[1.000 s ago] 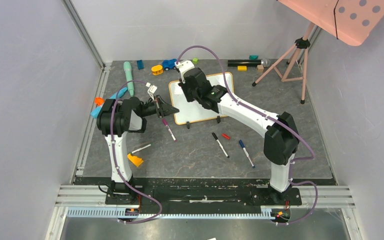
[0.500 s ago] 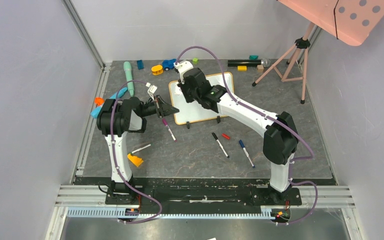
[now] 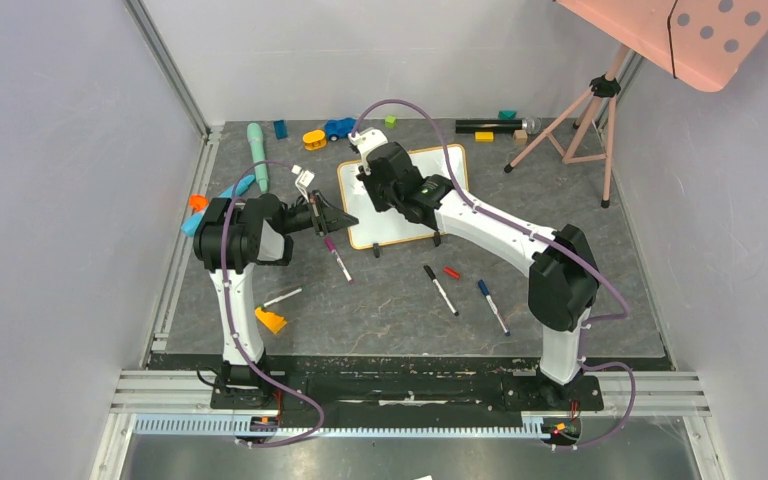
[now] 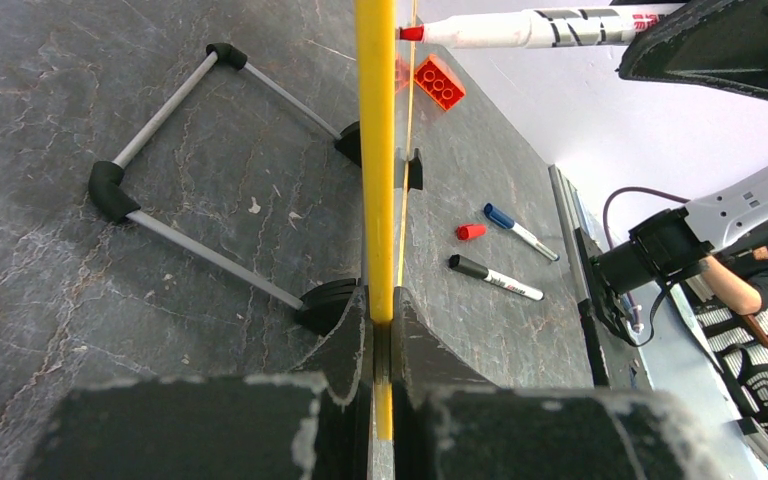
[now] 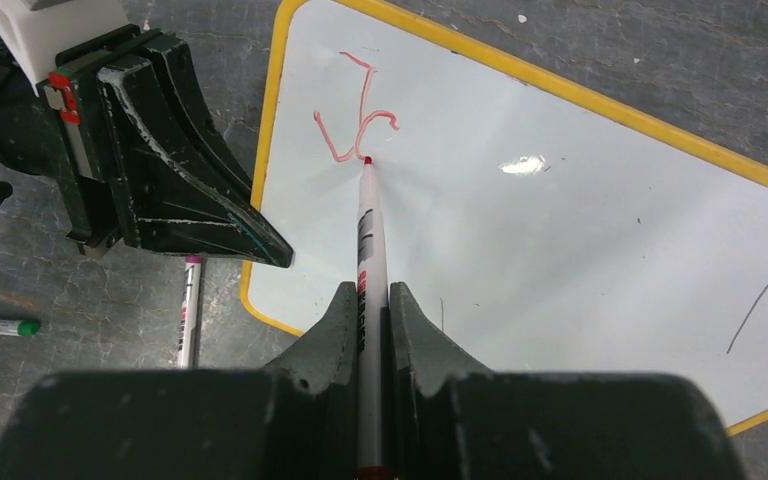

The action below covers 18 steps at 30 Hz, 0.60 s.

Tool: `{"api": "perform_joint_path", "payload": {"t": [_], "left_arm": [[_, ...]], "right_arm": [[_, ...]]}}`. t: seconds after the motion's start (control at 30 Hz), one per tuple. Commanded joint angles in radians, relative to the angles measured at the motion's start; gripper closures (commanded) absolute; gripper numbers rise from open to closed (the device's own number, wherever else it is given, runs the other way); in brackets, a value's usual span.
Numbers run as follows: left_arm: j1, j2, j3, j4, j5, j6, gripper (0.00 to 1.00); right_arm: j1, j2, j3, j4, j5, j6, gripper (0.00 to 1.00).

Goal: Write a sentence on the whiteboard

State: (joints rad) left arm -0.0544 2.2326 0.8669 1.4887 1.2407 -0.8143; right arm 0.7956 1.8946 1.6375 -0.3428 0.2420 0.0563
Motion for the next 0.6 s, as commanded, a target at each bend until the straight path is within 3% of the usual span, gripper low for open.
{"api": "perform_joint_path", "payload": {"t": [0.0, 0.57], "left_arm": [[-0.022, 0.017, -0.005, 0.068, 0.084, 0.038, 0.98], [-0.021, 0.019, -0.002, 0.068, 0.084, 0.033, 0.98]], "right_arm": [[-0.013, -0.017, 0.017, -0.014, 0.120, -0.006, 1.00], [-0.024, 0.041, 0.105, 0.000, 0.040, -0.018, 1.00]]}}
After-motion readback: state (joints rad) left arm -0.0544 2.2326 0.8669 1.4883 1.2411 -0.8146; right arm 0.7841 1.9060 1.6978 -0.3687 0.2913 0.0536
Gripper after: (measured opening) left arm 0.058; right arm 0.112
